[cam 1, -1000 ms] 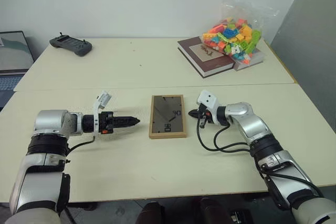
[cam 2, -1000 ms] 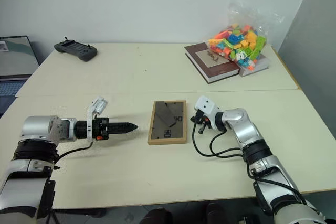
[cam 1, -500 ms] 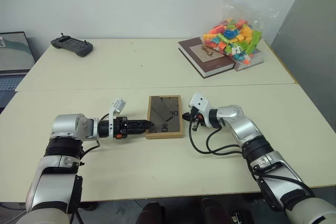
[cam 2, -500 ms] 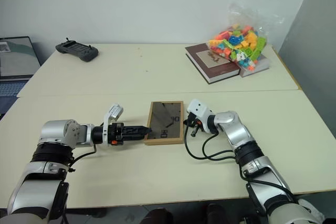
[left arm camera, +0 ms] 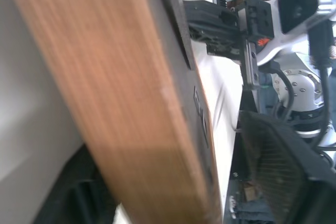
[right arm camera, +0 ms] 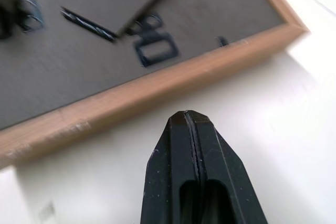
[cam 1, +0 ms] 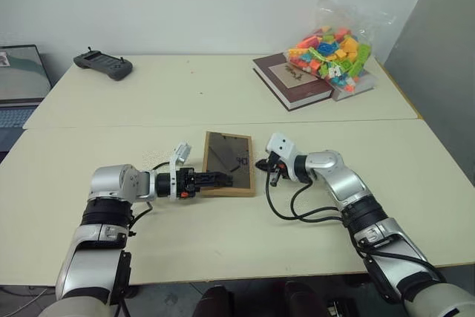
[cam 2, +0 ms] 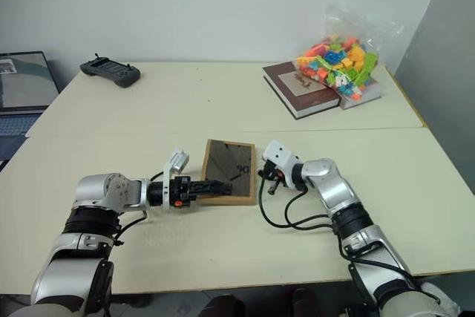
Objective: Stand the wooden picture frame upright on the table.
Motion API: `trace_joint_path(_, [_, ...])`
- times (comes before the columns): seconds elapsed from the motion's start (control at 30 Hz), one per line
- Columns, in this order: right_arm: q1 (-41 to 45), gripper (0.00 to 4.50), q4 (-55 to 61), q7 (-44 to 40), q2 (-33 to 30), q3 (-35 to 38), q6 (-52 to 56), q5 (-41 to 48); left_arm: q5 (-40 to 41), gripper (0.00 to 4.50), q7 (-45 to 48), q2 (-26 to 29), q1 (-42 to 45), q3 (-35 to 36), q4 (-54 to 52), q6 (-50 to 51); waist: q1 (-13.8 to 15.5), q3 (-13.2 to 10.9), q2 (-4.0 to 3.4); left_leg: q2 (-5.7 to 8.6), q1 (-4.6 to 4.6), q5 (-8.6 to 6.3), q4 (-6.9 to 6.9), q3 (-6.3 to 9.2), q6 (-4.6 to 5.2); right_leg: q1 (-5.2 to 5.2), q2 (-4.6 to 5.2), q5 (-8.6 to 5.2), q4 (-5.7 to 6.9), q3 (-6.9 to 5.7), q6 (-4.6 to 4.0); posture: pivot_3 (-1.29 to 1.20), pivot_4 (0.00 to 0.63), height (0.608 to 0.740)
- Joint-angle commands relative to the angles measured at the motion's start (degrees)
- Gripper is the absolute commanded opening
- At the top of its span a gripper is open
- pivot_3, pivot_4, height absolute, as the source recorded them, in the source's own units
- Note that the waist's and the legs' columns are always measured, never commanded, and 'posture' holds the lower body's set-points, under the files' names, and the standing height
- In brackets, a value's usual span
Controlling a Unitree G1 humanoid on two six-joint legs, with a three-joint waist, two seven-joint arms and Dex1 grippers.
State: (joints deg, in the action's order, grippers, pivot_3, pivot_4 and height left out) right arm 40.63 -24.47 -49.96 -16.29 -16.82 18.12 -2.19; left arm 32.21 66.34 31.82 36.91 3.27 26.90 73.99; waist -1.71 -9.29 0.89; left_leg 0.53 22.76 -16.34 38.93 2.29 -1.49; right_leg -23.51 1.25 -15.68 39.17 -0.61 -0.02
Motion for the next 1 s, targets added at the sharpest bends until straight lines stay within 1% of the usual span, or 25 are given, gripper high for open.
trace_joint_path(0.03, [-0.4,0.0,2.8,0.29,-1.08,1.13,-0.36,0.43,3.02,2.38,-1.53,-0.25,-0.62,2.24,-4.57,0.78,-0.12,0.0,0.0,-0.01,-0.01,0.0,-0.01,0.0,0.0,0.0,-0.02,0.0,0.0,0.01,0.0,0.0,0.15,0.74])
trace_joint_path(0.1, [-0.1,0.0,3.1,0.74,-1.78,2.1,-0.17,0.85,4.19,1.94,-3.35,-1.16,-0.58,3.88,-6.5,0.75,-0.09,0.0,0.0,-0.03,-0.01,0.0,-0.01,0.01,0.0,0.0,-0.04,0.0,0.0,0.0,0.0,0.0,0.15,0.74])
trace_joint_path(0.13, [0.07,0.0,3.23,0.92,-2.06,2.49,-0.09,1.03,4.72,1.82,-4.22,-1.52,-0.53,4.61,-7.36,0.79,-0.04,0.0,0.01,-0.03,0.0,0.0,-0.01,0.01,0.0,0.0,-0.04,0.0,0.0,0.0,0.0,0.0,0.15,0.74])
trace_joint_path(0.2, [0.61,0.0,3.8,0.76,-2.91,3.41,0.28,1.57,6.05,1.41,-6.4,-2.48,0.12,6.63,-8.46,1.74,0.08,0.0,0.01,-0.02,0.02,0.0,0.0,0.0,0.0,-0.01,-0.03,0.0,-0.01,0.0,0.0,0.0,0.15,0.74])
trace_joint_path(0.23, [1.42,0.0,4.38,0.32,-3.87,4.62,0.77,2.22,6.45,1.28,-7.97,-3.14,0.56,7.4,-9.9,1.81,0.07,0.0,0.01,-0.02,0.04,0.0,0.0,0.0,0.0,-0.01,-0.02,0.0,-0.02,-0.01,0.0,0.0,0.15,0.74])
trace_joint_path(0.37, [4.92,0.0,5.66,0.05,-6.64,9.28,3.17,5.17,8.57,1.29,-11.7,-4.9,0.91,9.78,-16.14,0.92,0.04,-0.03,0.03,-0.02,0.05,0.0,0.0,0.0,0.0,-0.02,-0.02,0.0,-0.03,-0.01,0.0,0.0,0.15,0.74])
trace_joint_path(0.43, [8.01,0.0,7.88,-1.86,-7.55,13.17,9.35,10.5,9.99,1.29,-13.97,-6.1,1.52,11.6,-19.5,0.19,0.02,-0.04,0.03,-0.03,0.06,0.0,0.0,0.0,0.0,-0.04,-0.02,0.0,-0.02,0.0,0.0,0.0,0.15,0.74])
trace_joint_path(0.53, [11.77,0.47,12.49,-7.16,-9.23,16.18,20.04,18.69,11.71,1.29,-17.47,-7.82,2.55,14.53,-22.66,-0.54,0.04,-0.05,0.02,-0.06,0.07,0.0,-0.02,0.0,0.0,-0.05,-0.03,0.0,-0.06,-0.01,-0.01,0.0,0.15,0.74])
trace_joint_path(0.6, [13.88,0.93,14.4,-9.04,-9.26,17.36,25.54,23.27,12.9,1.29,-19.21,-8.58,2.92,15.64,-24.58,-0.73,0.0,-0.05,0.02,-0.07,0.07,0.0,-0.03,0.0,0.0,-0.04,-0.04,0.0,-0.08,-0.01,0.0,0.0,0.15,0.74])
trace_joint_path(0.63, [14.57,1.09,15.17,-9.41,-9.2,17.56,27.25,24.7,13.4,1.29,-19.81,-8.79,2.94,15.88,-25.36,-0.74,-0.05,-0.05,0.02,-0.08,0.06,0.0,-0.03,0.0,0.0,-0.04,-0.05,0.0,-0.09,0.0,0.0,0.0,0.15,0.74])
trace_joint_path(0.7, [15.77,1.6,16.07,-9.61,-8.91,17.5,29.37,26.65,14.21,1.29,-20.82,-9.06,2.74,15.9,-26.85,-0.92,-0.02,-0.04,0.02,-0.08,0.05,-0.01,-0.04,0.0,0.01,-0.03,-0.06,0.0,-0.09,0.01,0.0,0.0,0.15,0.74])
trace_joint_path(0.87, [19.51,2.87,12.15,-6.87,-4.81,16.14,27.79,26.65,15.91,1.29,-23.73,-10.15,2.02,15.82,-29.14,-1.05,0.02,-0.05,0.02,-0.07,0.07,-0.01,-0.04,-0.04,0.02,-0.04,-0.03,0.01,-0.08,0.01,-0.01,0.0,0.15,0.74])
trace_joint_path(1.0, [21.01,3.69,8.43,-5.14,-2.19,14.69,24.29,24.71,16.38,1.29,-24.82,-10.46,1.66,15.17,-29.97,-1.73,0.01,-0.05,0.02,-0.07,0.07,0.0,-0.04,-0.05,0.0,-0.05,-0.03,0.01,-0.09,0.01,-0.01,0.0,0.15,0.74])
